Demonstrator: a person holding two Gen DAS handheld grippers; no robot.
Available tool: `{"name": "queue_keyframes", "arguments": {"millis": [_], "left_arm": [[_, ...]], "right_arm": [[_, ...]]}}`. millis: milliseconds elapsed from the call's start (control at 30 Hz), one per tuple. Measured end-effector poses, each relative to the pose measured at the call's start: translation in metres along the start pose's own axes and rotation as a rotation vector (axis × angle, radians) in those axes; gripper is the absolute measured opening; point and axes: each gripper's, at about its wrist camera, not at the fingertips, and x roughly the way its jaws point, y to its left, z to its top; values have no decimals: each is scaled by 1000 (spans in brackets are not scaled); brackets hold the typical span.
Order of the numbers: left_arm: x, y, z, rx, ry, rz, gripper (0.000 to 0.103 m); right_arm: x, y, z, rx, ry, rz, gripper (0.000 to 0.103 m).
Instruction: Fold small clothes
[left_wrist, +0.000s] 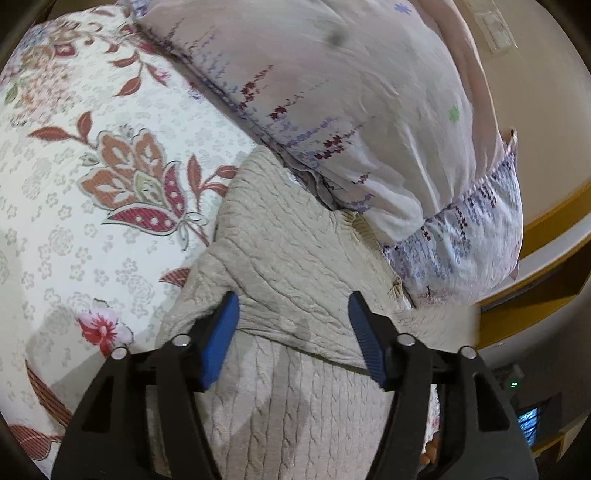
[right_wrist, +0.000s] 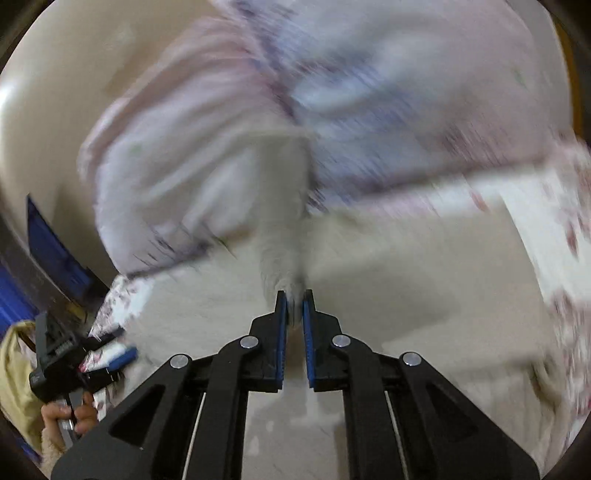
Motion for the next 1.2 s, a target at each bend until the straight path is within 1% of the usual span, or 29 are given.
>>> {"name": "queue_keyframes", "arguments": {"millis": [33,67,100,167,267,333,467,533,567,600,633,700,733,767,800,833,900,933,1000,1067,1200], "left_arm": [[1,-3,-1,16,1,3,67],[1,-4,-1,28,1,6,69],[1,-5,-2,36,2,7,70],[2,-6,-3,44,6,4,74],[2,-5,-3,41,11,-4,75],[2,-5,-3,45,12,-5,76],[4,-7,-4,57,13,-4,78],[5,-8,-4,62,13,-2,79],[5,-7,-4,63,13,-3,79],[5,-7,-4,62,12,-3,79],[5,-7,-4,62,12,-3,79],[5,-7,-5,64,12,-4,79],[6,-7,-5,65,11,-4,79],[6,-7,-5,66,11,-4,79],[7,-8,-5,69,10,-2,79],[7,-8,-5,71,10,-1,79],[7,-8,-5,74,11,0,79],[7,-9,-5,76,12,0,79],[7,-9,-5,79,14,-2,79],[6,-9,-6,78,17,-6,81],[0,-9,-10,77,37,-11,84]], "right_arm": [[-1,-11,-4,41,39,5,14],[-2,-22,-7,95,67,11,25],[-5,-30,-8,137,76,23,38],[-13,-46,-4,224,50,68,46],[-17,-68,3,347,27,70,46],[-14,-80,6,409,30,61,45],[-4,-94,13,445,31,50,33],[4,-94,21,432,29,44,25],[5,-94,23,419,33,35,13],[8,-91,28,398,38,22,8],[7,-86,31,372,30,14,8],[-11,-66,39,239,-78,31,7],[-25,-52,41,155,-154,51,7],[-34,-44,41,109,-194,46,7],[-39,-39,40,70,-218,21,7],[-39,-37,40,44,-215,-20,7],[-25,-49,36,68,-143,-118,7],[-18,-57,33,97,-103,-139,7],[-9,-68,25,135,-50,-165,7],[-10,-72,17,140,-49,-179,7],[-17,-66,13,124,-78,-199,7]]}}
